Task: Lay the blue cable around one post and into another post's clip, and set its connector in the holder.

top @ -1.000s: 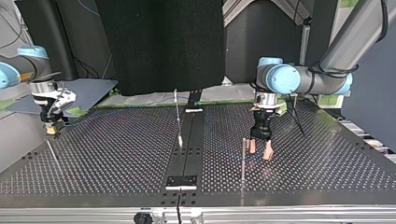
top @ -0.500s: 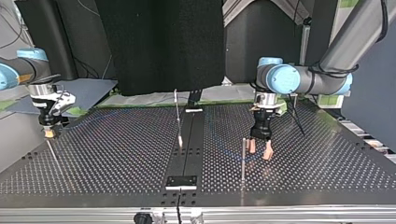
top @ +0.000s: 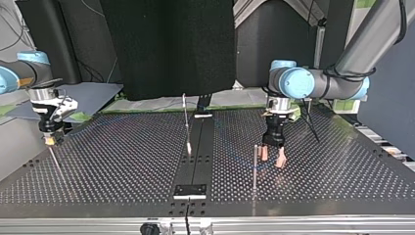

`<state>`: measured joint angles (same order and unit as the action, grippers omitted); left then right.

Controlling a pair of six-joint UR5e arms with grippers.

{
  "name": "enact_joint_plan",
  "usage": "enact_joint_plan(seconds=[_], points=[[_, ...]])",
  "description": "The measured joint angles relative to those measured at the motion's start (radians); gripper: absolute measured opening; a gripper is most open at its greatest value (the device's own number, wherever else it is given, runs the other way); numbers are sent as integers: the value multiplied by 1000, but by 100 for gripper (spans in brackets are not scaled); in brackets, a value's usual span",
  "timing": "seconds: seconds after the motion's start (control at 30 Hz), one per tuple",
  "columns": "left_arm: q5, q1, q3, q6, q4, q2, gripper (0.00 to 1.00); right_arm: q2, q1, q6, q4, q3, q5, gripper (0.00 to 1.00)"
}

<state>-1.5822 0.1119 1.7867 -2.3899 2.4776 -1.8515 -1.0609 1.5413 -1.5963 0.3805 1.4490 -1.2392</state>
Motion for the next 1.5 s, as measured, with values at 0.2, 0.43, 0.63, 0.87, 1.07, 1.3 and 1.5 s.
enact_joint_plan(seconds=[0.2, 0.43, 0.63, 0.87, 1.07, 1.3, 1.5], points=[[0, 0, 0, 0, 0, 0, 100, 0, 0, -1, 14, 0, 1, 0], [1, -1, 0, 0, 0, 0, 100, 2, 1, -2, 27, 0, 3, 0], [1, -2, 0, -1, 0, 1, 100, 4, 0, 1, 27, 0, 4, 0], [2, -2, 0, 0, 0, 0, 100, 6, 0, 3, 25, 0, 4, 2], [2, -3, 0, 0, 0, 0, 100, 9, -4, -1, 40, 1, 17, 2], [3, -4, 0, 0, 0, 0, 100, 9, -15, 3, 50, 0, 70, 2], [3, -4, 0, 0, 0, 0, 100, 11, -20, 5, 56, 1, 93, 2]])
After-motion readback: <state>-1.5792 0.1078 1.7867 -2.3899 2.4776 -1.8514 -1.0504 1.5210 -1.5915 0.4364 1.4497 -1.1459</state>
